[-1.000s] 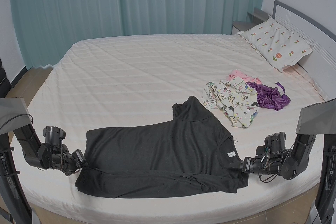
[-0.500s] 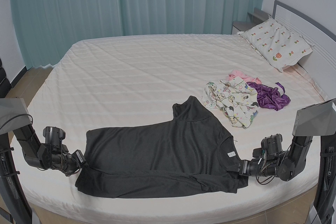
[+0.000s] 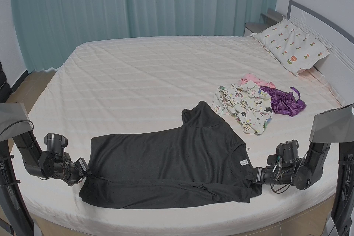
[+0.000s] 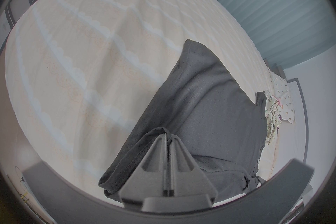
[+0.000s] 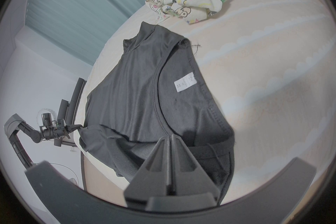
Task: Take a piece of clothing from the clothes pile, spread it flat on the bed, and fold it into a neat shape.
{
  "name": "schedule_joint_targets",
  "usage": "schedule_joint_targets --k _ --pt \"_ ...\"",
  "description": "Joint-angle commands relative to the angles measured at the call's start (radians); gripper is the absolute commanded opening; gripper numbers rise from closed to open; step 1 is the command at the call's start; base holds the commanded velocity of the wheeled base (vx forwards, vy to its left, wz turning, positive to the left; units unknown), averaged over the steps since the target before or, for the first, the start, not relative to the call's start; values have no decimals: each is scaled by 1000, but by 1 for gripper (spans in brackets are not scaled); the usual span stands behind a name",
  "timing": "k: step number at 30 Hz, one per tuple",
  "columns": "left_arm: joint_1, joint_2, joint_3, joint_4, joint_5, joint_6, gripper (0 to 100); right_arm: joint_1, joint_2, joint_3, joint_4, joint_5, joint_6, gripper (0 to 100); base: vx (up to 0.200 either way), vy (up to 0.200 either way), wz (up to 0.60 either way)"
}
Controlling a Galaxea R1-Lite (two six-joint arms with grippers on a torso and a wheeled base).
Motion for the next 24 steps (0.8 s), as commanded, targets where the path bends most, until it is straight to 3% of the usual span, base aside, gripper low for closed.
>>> schedule_joint_targets --k 1,13,24 --pt "1 1 1 2 5 2 0 -18 -19 -1 -9 2 3 0 0 0 0" --pt "0 11 -2 8 70 5 0 -52 -48 -53 -10 3 11 0 0 0 0" --pt "1 10 -4 11 71 5 0 -79 25 -130 -1 0 16 0 0 0 0"
